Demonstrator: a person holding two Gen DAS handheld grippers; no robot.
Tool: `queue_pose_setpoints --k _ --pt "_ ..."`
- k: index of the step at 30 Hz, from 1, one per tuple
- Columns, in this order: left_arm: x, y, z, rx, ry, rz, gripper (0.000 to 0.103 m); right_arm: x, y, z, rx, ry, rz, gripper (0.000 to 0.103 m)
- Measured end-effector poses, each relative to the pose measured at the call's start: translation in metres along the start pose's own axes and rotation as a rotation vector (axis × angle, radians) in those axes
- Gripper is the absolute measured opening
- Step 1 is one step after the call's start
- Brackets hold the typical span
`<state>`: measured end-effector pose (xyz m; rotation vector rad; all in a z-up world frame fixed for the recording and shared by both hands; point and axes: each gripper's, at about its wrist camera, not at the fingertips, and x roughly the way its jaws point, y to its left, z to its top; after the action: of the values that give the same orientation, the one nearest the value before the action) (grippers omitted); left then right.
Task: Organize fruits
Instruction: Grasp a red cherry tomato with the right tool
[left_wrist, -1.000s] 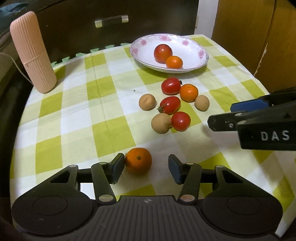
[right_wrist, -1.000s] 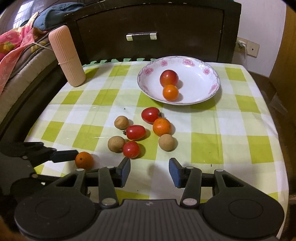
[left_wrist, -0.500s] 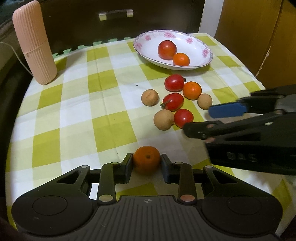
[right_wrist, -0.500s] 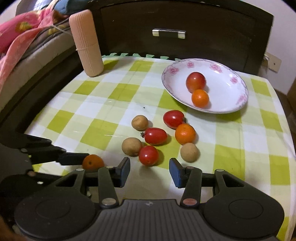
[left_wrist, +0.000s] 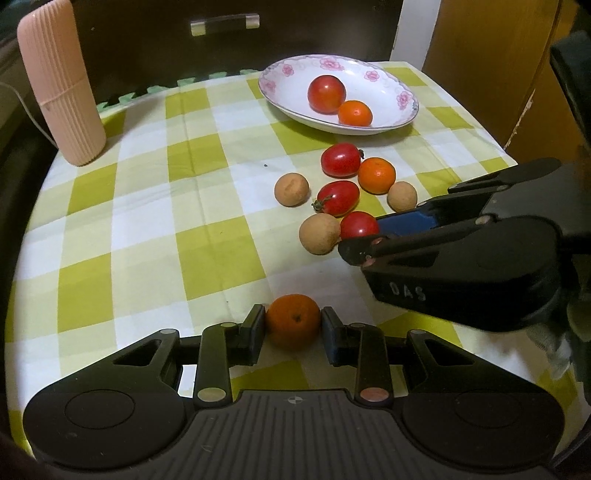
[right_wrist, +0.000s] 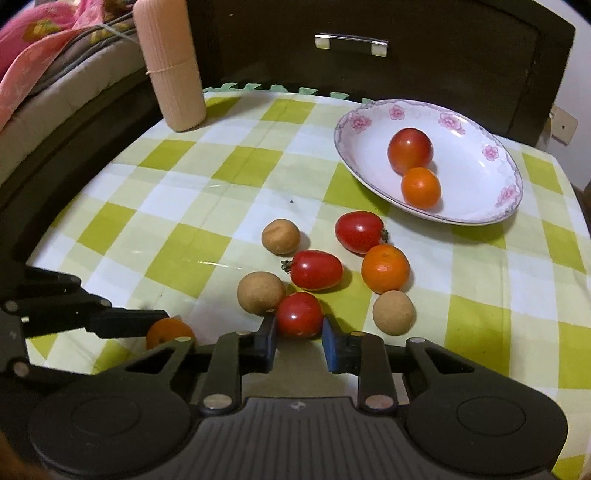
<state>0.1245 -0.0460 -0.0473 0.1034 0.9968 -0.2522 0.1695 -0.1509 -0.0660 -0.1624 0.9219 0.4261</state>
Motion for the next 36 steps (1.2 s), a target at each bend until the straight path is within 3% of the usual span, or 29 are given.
queue_pose_setpoints --k 24,28,32,36 --pt "0.000 -0.014 -0.001 0.099 0.012 -0.029 0.040 -0.033 0.006 -0.047 0.003 0.030 -0.024 0.026" --pt "0.002 -0.017 -0.001 0.120 0.012 -0.015 0.041 -0.034 0.007 -0.051 -0.010 0.016 -0.038 0.026" --pt "0.001 -0.020 -0.007 0.140 -0.006 0.012 0.050 -0.037 0.011 -0.055 -0.001 0.019 -0.077 0.026" --pt "0.000 -0.016 -0.008 0.120 -0.003 0.002 0.043 -0.041 0.014 -0.056 0.040 0.058 -0.123 0.024"
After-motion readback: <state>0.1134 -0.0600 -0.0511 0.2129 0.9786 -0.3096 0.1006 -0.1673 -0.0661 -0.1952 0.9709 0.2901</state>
